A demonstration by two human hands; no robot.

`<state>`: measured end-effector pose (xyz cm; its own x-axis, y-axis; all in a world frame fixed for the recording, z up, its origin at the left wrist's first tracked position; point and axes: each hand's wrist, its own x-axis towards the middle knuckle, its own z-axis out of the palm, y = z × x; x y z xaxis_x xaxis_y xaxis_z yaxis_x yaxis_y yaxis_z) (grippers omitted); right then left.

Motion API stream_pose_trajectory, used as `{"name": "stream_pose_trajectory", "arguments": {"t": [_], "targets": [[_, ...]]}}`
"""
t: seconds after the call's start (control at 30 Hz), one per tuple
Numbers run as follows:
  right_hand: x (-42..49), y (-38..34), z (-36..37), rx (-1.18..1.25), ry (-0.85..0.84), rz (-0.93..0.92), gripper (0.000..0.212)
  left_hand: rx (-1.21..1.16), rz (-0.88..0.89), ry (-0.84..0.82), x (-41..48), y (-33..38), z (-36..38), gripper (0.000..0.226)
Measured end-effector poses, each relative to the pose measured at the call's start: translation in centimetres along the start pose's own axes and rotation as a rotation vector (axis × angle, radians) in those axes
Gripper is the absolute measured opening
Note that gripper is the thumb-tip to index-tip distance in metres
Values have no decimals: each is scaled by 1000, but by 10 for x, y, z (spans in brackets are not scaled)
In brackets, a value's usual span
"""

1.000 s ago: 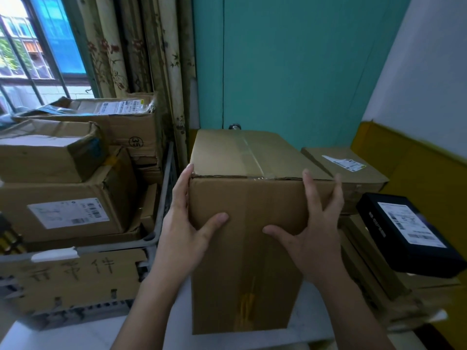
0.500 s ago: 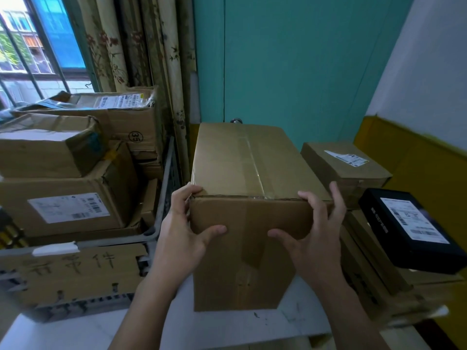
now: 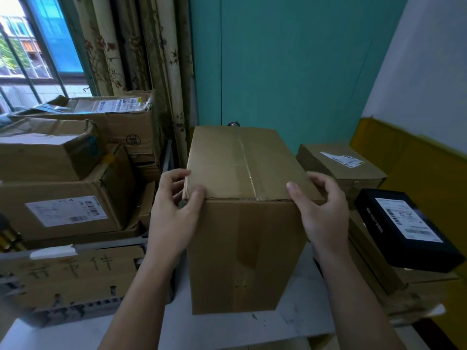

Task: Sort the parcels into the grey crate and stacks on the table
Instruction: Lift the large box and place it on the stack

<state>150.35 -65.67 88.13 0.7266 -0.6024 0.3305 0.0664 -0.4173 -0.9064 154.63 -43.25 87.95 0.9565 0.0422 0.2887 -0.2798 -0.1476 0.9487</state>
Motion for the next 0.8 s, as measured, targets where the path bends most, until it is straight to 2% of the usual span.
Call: {"name": "stream_pose_trajectory", "arguments": {"t": [0.07,0.1,0.13,0.17,0.23,0.33,0.47,0.53,0.67,0.8], "targets": [[3,1,-2,77,-89,170,75,-57,-113,-15,2,1,-1,51],[4,0,-2,143,-127,270,86,-90,-188,-33,5,0,-2,60],[5,-2,-4,201,-157,349,86,-117,-267,-58,7,0,-2,67],[7,-2,-6,238,-186,401,73,-132,-335,-95,10,0,-2,68],[11,-1,-10,253,-235,438,38,-132,-404,-169,14,2,-2,57],[13,-1,-15,267,-274,416,26,-114,-409,-217,16,4,-3,48],[14,0,-17,313,-306,389,22,-159,-371,-222,16,4,-7,46],[14,4,-18,348,-321,362,39,-191,-343,-227,15,2,-10,53],[3,17,-19,445,-313,260,33,-257,-288,-250,9,-8,-16,78],[-7,43,-18,430,-407,212,77,-259,-281,-299,-1,-30,-20,103]]}}
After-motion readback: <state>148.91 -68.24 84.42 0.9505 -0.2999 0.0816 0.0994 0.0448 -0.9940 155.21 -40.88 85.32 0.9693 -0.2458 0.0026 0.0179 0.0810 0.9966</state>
